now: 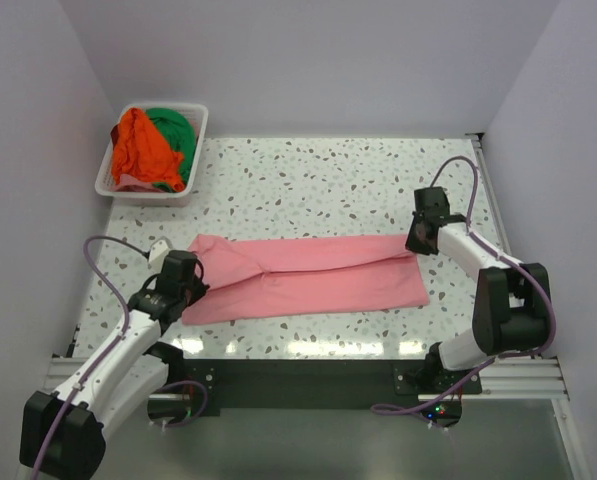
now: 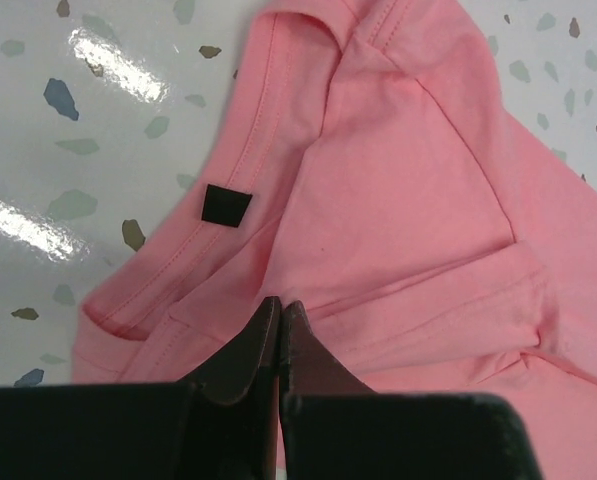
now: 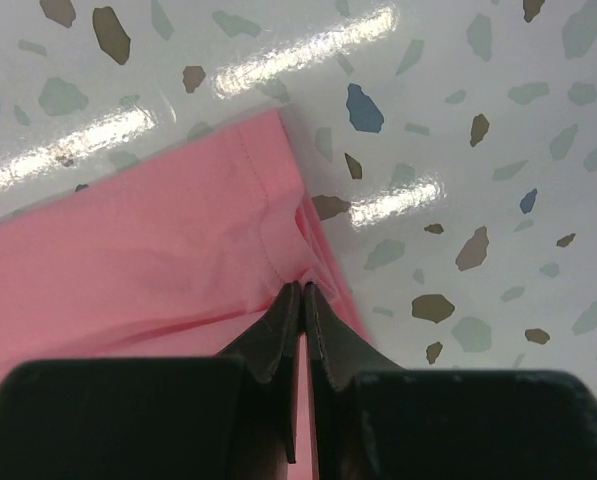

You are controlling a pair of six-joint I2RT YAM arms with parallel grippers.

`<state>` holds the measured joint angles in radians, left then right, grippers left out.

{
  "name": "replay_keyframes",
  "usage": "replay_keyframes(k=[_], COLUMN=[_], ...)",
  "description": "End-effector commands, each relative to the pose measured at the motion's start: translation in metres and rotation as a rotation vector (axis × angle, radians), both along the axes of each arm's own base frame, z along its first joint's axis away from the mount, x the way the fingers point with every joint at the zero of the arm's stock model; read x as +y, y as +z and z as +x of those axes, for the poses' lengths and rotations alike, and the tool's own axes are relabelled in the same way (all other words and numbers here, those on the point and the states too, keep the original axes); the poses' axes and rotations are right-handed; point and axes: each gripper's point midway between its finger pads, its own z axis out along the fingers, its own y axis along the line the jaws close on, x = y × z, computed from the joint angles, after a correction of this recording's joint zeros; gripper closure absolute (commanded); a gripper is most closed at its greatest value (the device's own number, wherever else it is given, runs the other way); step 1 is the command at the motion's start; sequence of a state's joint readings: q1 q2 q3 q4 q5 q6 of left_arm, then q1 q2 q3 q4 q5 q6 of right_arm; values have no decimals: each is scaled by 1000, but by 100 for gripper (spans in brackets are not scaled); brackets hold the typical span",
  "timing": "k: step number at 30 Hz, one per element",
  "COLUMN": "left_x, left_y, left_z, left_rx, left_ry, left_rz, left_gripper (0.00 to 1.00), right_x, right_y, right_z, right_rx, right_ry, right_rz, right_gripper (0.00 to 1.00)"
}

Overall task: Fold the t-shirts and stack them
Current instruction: Fold the tshirt

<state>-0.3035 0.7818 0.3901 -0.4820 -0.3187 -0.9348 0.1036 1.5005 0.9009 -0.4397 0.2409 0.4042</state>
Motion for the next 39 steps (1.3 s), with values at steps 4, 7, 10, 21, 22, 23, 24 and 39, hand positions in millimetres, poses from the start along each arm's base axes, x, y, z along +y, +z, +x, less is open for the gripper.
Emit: replay_keyframes(k=[4,7,10,21,22,23,24,39], left_x=[2,-2,-2,-38,-42,-48,-60,-134], left_y=[-12,-7,1,43,46,53,46,10], left_z=[-9,-7,-5,41,48,56,58,79], left_rx=[51,34,-4,-90,-98,-112,-80,-35], left_ry=[32,9,6,-199,-218,-256,-308,-614], left_rz=[-5,-19,-27,-41,-42,-34,-48,-83], left_gripper=[82,62,22,0,0,0,0,0], right_x=[-5,-6,-6,23,26,29,33,132], right_y=[-7,-9,-8,58,60,62,63,39], right_z=[-3,-11,-16,-9,-10,-12,-15,-22], right_rx=[-9,1,-1,-165,-170,-175,-179,-137], right_ry=[-42,-58,-65,48,58,70,84,408], right_rz=[-5,-7,2,147,158,172,193,372], right_gripper=[83,55,12,2,1,1,1,1])
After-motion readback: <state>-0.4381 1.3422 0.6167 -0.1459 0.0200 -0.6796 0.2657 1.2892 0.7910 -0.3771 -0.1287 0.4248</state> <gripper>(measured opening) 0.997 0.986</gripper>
